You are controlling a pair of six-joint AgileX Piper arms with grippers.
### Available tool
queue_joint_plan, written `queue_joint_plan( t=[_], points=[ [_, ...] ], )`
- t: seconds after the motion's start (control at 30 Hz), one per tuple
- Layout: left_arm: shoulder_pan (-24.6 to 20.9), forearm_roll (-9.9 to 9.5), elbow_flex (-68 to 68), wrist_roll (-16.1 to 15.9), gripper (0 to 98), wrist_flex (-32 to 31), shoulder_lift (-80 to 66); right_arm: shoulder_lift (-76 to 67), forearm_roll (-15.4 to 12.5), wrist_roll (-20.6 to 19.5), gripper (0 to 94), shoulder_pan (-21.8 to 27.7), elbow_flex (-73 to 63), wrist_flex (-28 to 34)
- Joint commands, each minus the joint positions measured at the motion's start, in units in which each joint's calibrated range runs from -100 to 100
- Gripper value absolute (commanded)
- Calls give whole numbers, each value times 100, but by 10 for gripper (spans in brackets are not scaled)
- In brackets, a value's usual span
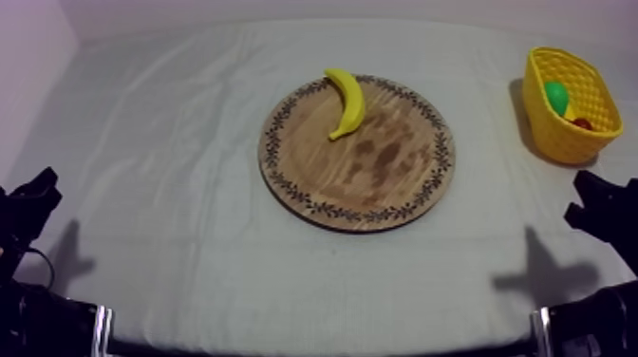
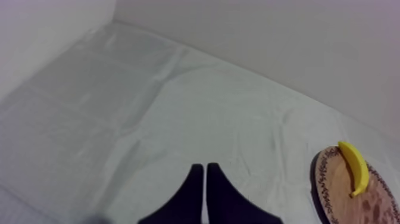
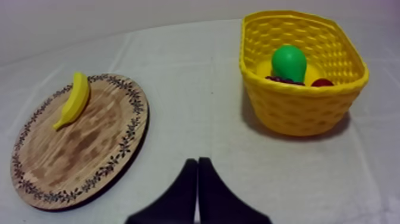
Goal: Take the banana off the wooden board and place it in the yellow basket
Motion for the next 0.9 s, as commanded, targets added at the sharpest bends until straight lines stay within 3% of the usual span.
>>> queue_joint_plan(
  t=[0.0,0.87],
  points=[
    [1,2,4,0,1,-1,3,3,4,-105,5,-2,-9,22],
    [1,2,4,1,1,-1,3,3,-174,-26,6,23,2,-143]
  ],
)
